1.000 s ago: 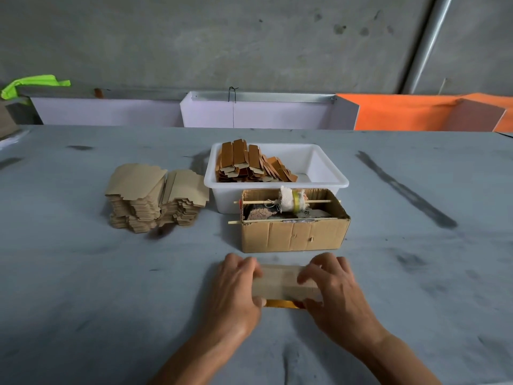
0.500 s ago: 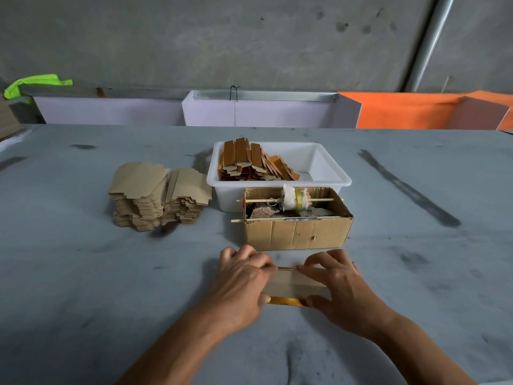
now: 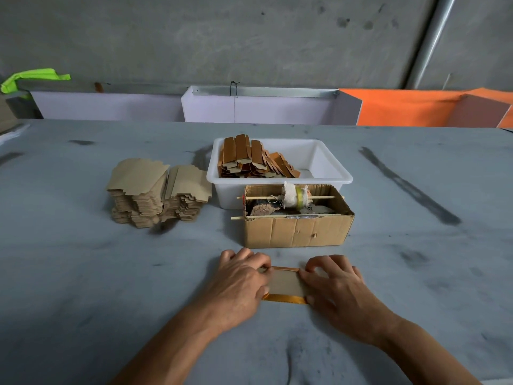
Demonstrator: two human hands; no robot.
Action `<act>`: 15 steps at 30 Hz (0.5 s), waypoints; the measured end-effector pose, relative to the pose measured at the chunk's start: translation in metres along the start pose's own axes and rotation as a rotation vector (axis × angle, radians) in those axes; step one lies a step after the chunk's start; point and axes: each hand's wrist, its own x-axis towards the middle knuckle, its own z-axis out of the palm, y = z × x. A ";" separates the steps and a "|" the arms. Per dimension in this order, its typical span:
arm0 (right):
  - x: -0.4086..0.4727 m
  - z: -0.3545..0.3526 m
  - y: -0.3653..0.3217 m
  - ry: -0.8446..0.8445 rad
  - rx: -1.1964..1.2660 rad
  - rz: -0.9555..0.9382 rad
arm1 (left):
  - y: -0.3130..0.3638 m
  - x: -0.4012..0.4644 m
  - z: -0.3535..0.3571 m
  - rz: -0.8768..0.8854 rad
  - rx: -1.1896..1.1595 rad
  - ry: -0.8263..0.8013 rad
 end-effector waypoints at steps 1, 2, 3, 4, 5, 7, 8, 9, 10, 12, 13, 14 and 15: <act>-0.002 0.002 0.000 0.020 0.005 -0.003 | 0.000 0.000 0.001 -0.004 -0.003 0.001; -0.003 0.003 0.000 0.035 0.012 -0.009 | 0.000 0.000 0.002 -0.010 -0.008 -0.002; -0.004 0.003 -0.001 0.049 0.029 -0.015 | 0.000 0.001 0.002 -0.015 -0.015 -0.010; -0.005 0.003 -0.001 0.066 0.061 -0.018 | -0.001 0.001 0.002 -0.021 -0.027 -0.021; -0.005 0.002 -0.001 0.084 0.100 -0.020 | -0.001 0.002 0.001 -0.029 -0.043 -0.031; -0.006 -0.001 -0.002 0.108 0.145 -0.031 | -0.002 0.003 0.000 -0.051 -0.083 -0.040; -0.006 -0.002 -0.003 0.116 0.151 -0.044 | -0.002 0.004 0.000 -0.062 -0.098 -0.034; -0.006 -0.002 -0.003 0.120 0.156 -0.056 | -0.002 0.004 0.000 -0.073 -0.111 -0.022; -0.006 -0.003 -0.003 0.121 0.163 -0.061 | -0.001 0.003 0.000 -0.081 -0.126 -0.004; -0.008 -0.002 -0.004 0.126 0.177 -0.055 | 0.000 -0.001 -0.002 -0.077 -0.159 0.018; -0.009 -0.001 -0.003 0.124 0.174 -0.053 | 0.000 -0.004 -0.003 -0.067 -0.179 0.013; -0.009 0.000 -0.002 0.118 0.167 -0.050 | 0.000 -0.007 -0.003 -0.055 -0.194 -0.004; -0.009 0.000 -0.001 0.111 0.166 -0.047 | 0.000 -0.009 -0.004 -0.039 -0.194 -0.018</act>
